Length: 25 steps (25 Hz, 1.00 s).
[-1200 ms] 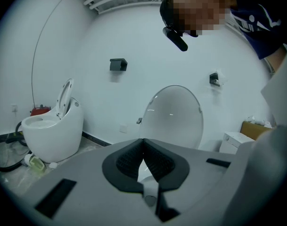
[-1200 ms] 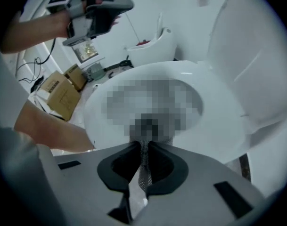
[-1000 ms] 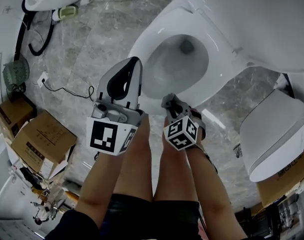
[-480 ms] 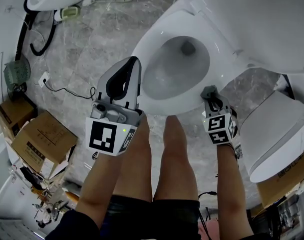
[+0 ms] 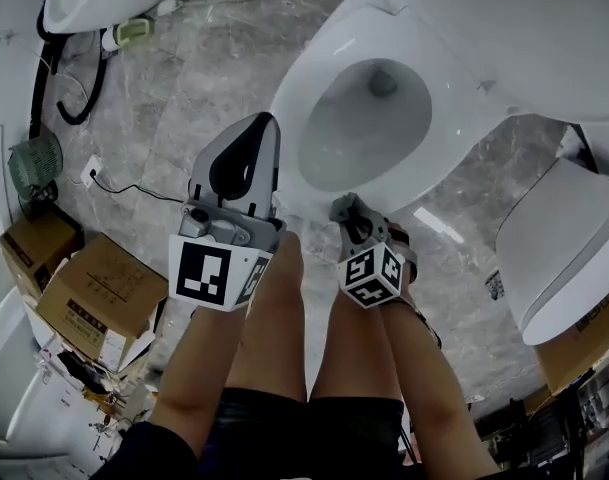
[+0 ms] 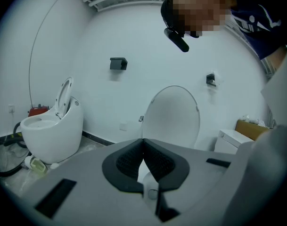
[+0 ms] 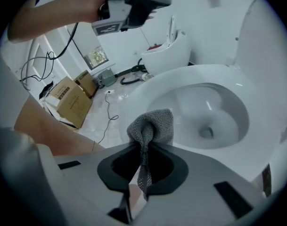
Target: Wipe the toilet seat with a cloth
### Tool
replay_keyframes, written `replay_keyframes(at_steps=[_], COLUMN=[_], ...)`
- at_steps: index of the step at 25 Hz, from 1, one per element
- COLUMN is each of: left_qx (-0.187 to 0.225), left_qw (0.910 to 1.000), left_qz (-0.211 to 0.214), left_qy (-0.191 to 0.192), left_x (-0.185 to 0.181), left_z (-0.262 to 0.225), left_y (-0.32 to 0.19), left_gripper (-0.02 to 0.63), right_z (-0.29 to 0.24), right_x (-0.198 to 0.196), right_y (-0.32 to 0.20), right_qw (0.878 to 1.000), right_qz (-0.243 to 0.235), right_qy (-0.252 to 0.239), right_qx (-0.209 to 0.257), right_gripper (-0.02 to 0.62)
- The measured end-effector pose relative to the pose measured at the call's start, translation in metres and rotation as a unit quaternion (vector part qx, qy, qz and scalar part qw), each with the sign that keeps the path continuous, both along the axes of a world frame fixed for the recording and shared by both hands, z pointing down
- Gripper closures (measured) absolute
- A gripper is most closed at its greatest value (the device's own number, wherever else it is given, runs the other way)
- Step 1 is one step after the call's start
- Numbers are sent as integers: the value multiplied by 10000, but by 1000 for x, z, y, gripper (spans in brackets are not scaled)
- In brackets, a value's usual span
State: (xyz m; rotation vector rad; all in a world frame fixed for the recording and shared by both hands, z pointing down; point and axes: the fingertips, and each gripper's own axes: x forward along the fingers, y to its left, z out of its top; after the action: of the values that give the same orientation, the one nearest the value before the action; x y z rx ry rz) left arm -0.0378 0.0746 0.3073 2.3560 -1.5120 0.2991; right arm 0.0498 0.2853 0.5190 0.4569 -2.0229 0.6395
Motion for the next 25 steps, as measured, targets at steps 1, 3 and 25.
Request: replay_keyframes(at_steps=[1,3,25], left_qx=[-11,-2,74], left_qw=[10000,9999,9995], left_qz=[52,154,297], left_qy=[-7,-2,116], left_x=[-2,-4,-58], left_z=[0,-2,-14], left_y=[1,2,-2], left_gripper=[594,594,594], right_z=[0,-1,-1], right_x=[-20,-43,6], right_y=[5,10,8], right_qw=[9999,9997,9942], right_qz=[-97,-170,948], right_qy=[-95,-184,492], right_qx=[-28,-55,103], right_gripper=[545,546,546])
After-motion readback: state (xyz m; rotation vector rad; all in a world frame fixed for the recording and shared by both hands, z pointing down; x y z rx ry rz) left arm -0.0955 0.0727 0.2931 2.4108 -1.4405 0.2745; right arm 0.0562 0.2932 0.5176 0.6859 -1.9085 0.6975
